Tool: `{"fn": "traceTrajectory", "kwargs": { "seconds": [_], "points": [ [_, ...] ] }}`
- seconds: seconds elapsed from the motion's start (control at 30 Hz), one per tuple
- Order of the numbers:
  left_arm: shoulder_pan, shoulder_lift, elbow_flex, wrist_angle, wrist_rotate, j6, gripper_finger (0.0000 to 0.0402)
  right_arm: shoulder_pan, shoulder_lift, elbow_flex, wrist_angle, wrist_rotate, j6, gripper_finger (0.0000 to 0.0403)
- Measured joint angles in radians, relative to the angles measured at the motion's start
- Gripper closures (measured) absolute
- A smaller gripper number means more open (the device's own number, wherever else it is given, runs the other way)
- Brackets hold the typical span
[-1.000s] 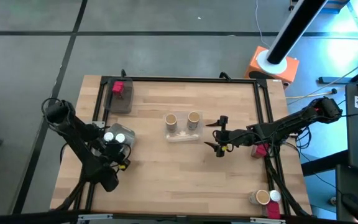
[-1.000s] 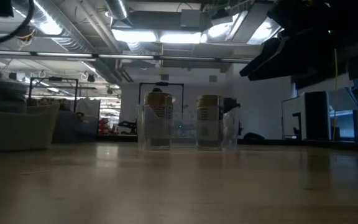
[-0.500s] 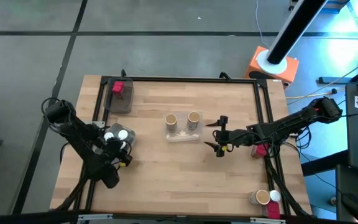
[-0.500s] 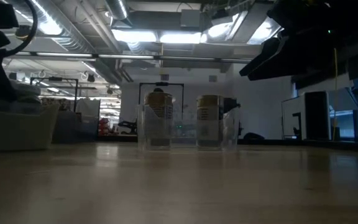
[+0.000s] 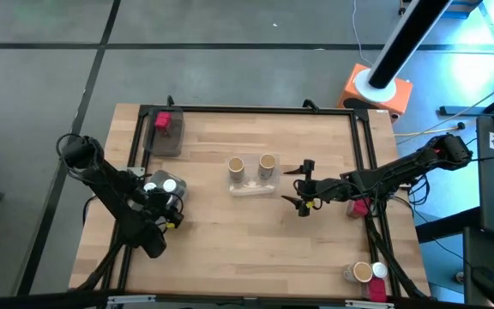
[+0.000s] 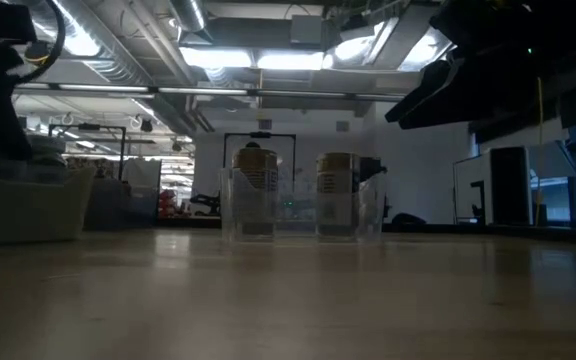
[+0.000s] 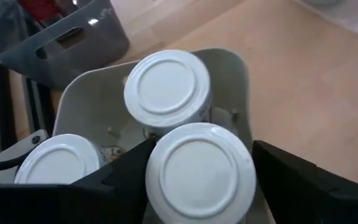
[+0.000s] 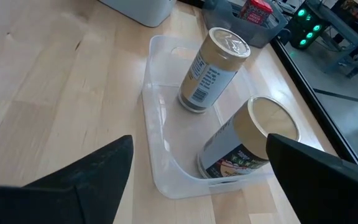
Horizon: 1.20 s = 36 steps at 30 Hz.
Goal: Sort spices by type
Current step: Put the top white seasoning bottle into the gray bin, then put the top red seasoning can into the black bin
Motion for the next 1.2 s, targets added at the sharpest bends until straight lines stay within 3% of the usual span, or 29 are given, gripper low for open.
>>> {"fn": "traceTrajectory", "kwargs": {
  "seconds": [0.53, 0.97, 1.07, 1.2],
  "points": [
    [-0.004, -0.271, 0.026, 0.003, 0.004, 0.153, 0.0149, 0.000, 0.000, 0.000, -0.002, -0.001, 0.005, 0.0038],
    [-0.001, -0.356, 0.027, 0.005, 0.004, 0.197, 0.0149, 0.000, 0.000, 0.000, -0.003, -0.001, 0.007, 0.0038],
    [-0.001, -0.369, 0.027, 0.025, -0.033, 0.211, 0.0149, 0.000, 0.000, 0.000, -0.003, -0.001, 0.007, 0.0038],
    [0.007, -0.377, 0.028, 0.163, -0.169, 0.336, 0.0149, 0.000, 0.000, 0.000, -0.007, -0.003, 0.008, 0.0038]
  ]
}}
